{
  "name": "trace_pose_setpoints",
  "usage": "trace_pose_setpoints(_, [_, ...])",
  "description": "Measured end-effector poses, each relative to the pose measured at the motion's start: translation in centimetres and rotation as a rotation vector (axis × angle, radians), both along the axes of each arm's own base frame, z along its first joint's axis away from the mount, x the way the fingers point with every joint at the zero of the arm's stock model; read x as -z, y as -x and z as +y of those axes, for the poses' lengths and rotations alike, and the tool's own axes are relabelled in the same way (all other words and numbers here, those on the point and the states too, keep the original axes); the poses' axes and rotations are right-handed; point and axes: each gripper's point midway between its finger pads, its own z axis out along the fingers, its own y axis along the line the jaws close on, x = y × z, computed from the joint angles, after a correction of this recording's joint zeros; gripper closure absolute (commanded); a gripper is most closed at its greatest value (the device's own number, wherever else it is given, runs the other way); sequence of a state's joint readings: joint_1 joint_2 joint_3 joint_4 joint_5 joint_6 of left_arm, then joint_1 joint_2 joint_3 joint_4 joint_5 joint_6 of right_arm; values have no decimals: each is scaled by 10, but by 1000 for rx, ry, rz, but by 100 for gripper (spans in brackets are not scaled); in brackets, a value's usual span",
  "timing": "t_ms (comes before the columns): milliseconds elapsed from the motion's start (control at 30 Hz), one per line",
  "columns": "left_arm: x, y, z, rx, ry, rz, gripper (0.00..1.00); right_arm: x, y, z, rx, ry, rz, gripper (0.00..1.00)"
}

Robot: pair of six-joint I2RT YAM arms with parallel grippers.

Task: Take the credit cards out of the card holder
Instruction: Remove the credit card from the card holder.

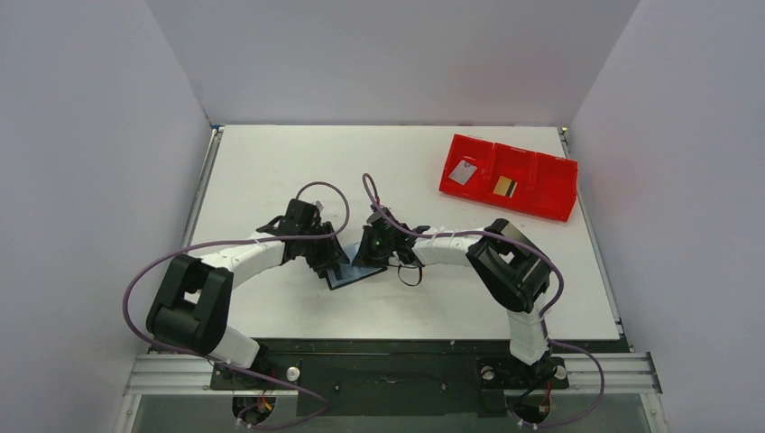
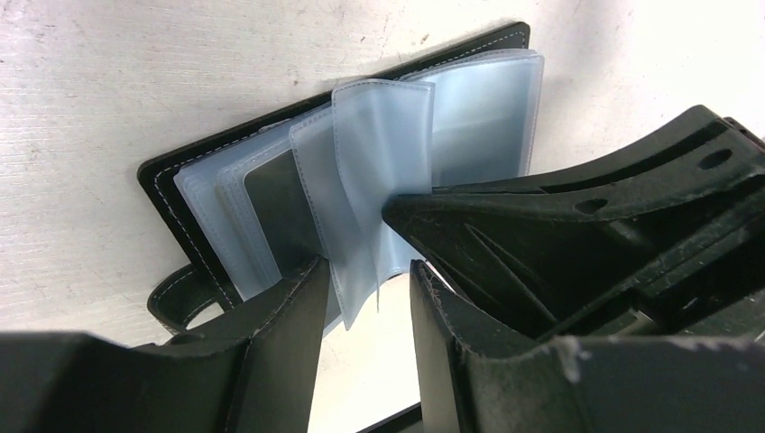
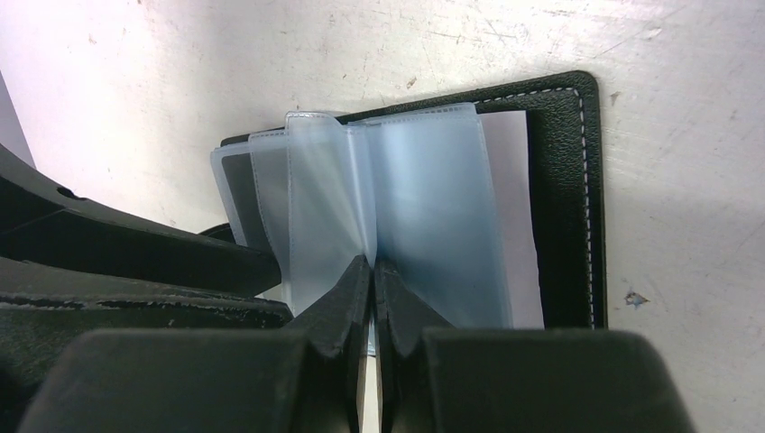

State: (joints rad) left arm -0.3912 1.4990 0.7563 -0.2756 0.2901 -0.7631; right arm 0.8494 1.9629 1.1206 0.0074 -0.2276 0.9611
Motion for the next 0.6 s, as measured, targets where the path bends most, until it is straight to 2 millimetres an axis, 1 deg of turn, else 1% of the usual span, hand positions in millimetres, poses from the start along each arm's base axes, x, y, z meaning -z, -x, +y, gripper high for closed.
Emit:
trace_pose_setpoints(233, [6, -1, 1, -5, -13, 12, 64, 0, 0, 0, 3, -4, 0, 100])
trace_pose_setpoints(367, [7, -2, -1, -4, -13, 6, 66, -1, 0, 0, 5, -4, 0, 100])
trace_pose_setpoints(500, [9, -3, -4, -4, -10, 3, 75, -1, 0, -1, 5, -6, -2, 100])
trace_pose_setpoints(567, [11, -4, -5, -5, -12, 2, 84, -1, 1, -1, 6, -7, -3, 100])
trace_pose_setpoints(600, [11, -4, -6, -5, -13, 3, 87, -1, 0, -1, 6, -8, -4, 100])
